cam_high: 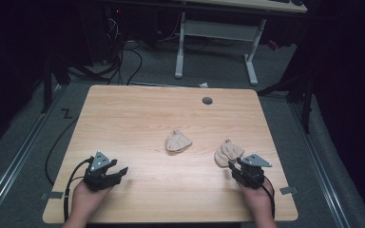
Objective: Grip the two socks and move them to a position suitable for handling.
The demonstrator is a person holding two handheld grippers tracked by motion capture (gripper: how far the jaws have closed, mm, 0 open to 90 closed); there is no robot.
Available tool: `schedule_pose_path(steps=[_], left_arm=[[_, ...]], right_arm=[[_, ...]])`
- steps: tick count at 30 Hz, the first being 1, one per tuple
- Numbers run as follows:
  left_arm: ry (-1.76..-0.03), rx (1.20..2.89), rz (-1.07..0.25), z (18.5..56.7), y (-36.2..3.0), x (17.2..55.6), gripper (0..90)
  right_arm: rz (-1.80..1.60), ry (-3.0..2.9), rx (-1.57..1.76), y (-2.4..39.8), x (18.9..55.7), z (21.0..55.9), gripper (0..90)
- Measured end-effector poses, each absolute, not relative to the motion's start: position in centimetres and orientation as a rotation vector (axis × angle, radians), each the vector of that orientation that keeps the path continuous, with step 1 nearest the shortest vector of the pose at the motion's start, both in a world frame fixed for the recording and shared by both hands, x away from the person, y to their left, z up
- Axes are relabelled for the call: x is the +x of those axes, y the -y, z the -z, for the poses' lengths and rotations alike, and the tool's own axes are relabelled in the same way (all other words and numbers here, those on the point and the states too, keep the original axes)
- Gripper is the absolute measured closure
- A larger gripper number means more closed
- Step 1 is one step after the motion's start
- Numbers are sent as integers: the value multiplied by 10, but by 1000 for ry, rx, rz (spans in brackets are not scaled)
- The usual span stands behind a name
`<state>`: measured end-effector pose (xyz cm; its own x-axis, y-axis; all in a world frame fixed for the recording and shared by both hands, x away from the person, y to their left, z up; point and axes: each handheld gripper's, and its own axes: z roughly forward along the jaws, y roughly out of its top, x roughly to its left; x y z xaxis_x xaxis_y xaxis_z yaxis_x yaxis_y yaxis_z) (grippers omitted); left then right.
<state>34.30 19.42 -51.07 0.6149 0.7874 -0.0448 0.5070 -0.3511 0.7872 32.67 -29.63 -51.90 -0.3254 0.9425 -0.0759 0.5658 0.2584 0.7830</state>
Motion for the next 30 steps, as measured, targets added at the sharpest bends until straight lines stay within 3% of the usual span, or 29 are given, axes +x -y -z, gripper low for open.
schedule_pose_path(steps=[13, 15, 16, 17, 20, 30], left_arm=[[-1003, 2044, -437, 512, -190, 343, 430], [-1008, 2039, -432, 512, -191, 343, 428], [-1020, 2032, -417, 512, -192, 344, 429], [-1020, 2032, -417, 512, -192, 344, 431], [-1037, 2015, -393, 512, -193, 345, 431], [-1013, 2034, -401, 514, -190, 344, 396]], right_arm=[[-934, -1954, 1352, 300, 324, 513, 618], [-952, -1947, 1353, 299, 326, 510, 653], [-960, -1965, 1344, 298, 329, 507, 766], [-960, -1965, 1344, 298, 329, 507, 766], [-988, -1977, 1378, 295, 337, 503, 887], [-861, -1981, 1395, 294, 371, 510, 899]])
